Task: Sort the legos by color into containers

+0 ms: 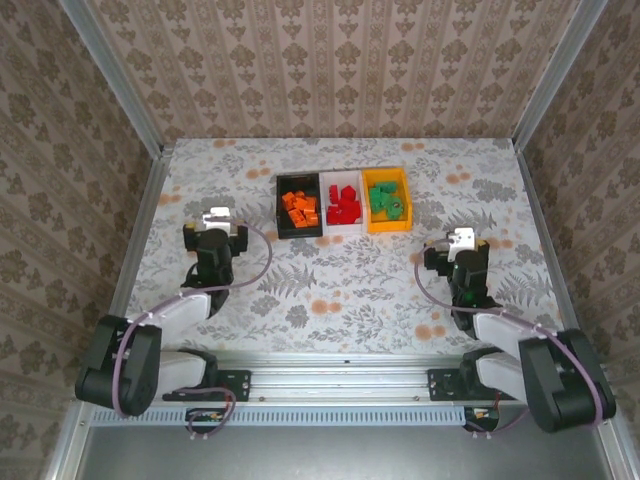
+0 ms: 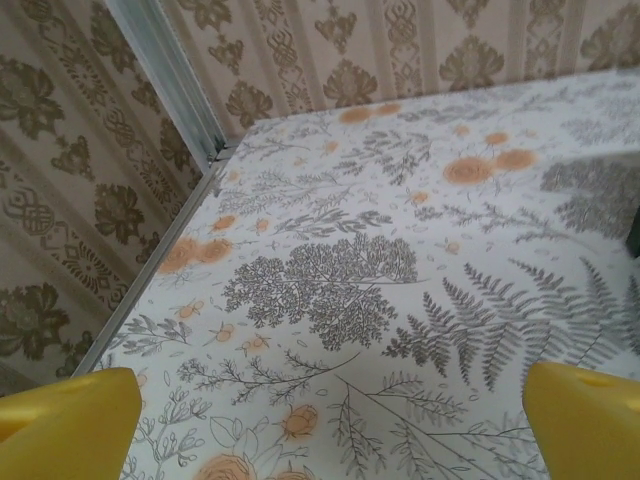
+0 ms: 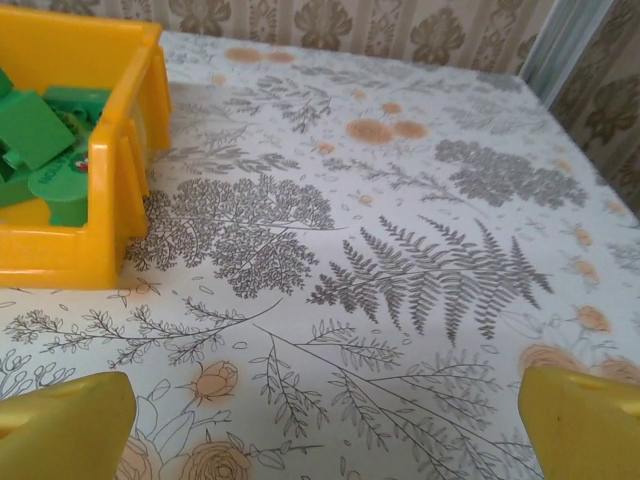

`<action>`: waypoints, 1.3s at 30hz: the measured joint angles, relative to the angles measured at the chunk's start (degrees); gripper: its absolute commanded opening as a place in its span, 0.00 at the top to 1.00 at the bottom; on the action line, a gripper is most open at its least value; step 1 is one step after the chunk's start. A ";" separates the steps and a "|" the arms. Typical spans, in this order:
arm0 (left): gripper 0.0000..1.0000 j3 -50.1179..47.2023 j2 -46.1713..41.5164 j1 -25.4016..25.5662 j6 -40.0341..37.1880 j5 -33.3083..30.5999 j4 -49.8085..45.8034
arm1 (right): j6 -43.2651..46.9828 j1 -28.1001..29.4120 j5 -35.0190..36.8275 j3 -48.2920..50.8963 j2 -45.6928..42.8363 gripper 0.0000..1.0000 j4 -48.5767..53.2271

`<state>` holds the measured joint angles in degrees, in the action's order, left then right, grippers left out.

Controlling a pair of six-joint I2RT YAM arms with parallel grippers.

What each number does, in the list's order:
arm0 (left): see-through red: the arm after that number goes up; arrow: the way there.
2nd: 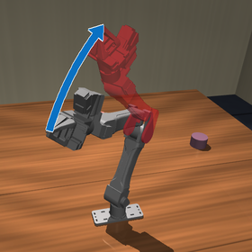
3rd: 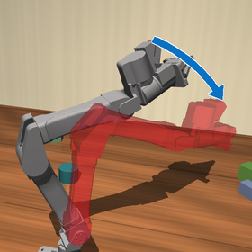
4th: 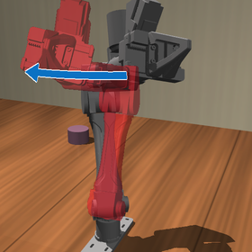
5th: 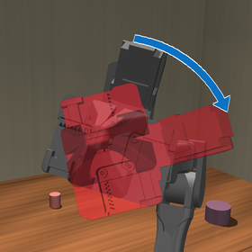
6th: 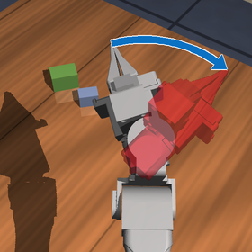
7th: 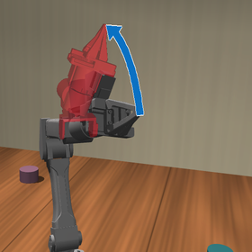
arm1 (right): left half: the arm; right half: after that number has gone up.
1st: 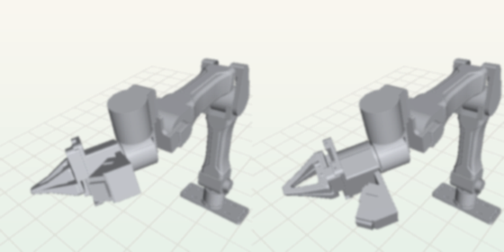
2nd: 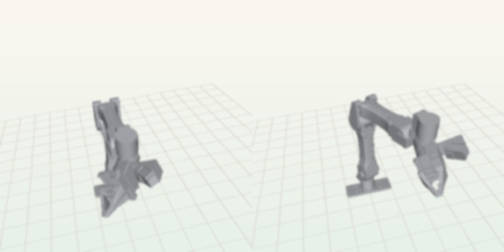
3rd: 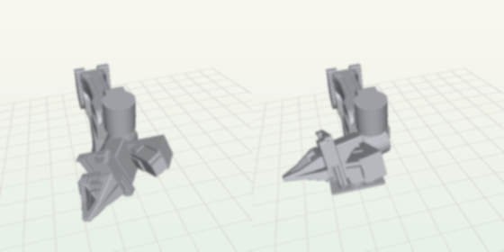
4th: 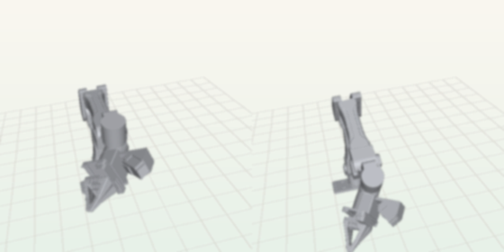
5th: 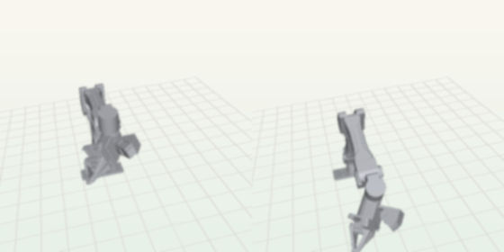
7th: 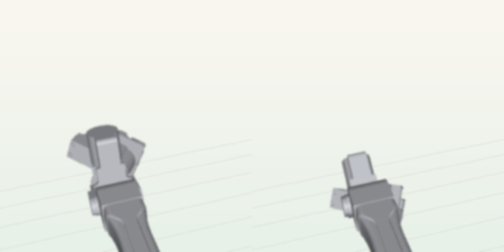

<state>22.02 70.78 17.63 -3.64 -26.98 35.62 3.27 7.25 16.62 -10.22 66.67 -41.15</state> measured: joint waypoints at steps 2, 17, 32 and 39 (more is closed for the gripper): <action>0.00 -0.02 2.10 -1.49 -1.77 2.47 0.70 | -0.22 -1.22 -1.66 -1.18 3.50 0.00 -2.67; 0.00 -1.68 17.59 -15.74 -1.16 17.81 14.45 | -5.64 -7.19 -10.10 -10.75 21.14 0.00 -11.43; 0.00 -0.17 17.66 -15.78 0.61 20.61 13.64 | -5.38 -6.23 -10.14 -12.96 21.14 0.00 -8.72; 0.00 -0.15 17.66 -15.80 0.61 20.98 13.57 | -5.38 -6.23 -10.75 -12.96 21.14 0.00 -8.72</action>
<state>21.87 88.44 1.83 -3.03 -6.00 49.19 -2.11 1.02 5.87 -23.18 87.81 -49.87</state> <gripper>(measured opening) 0.997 0.999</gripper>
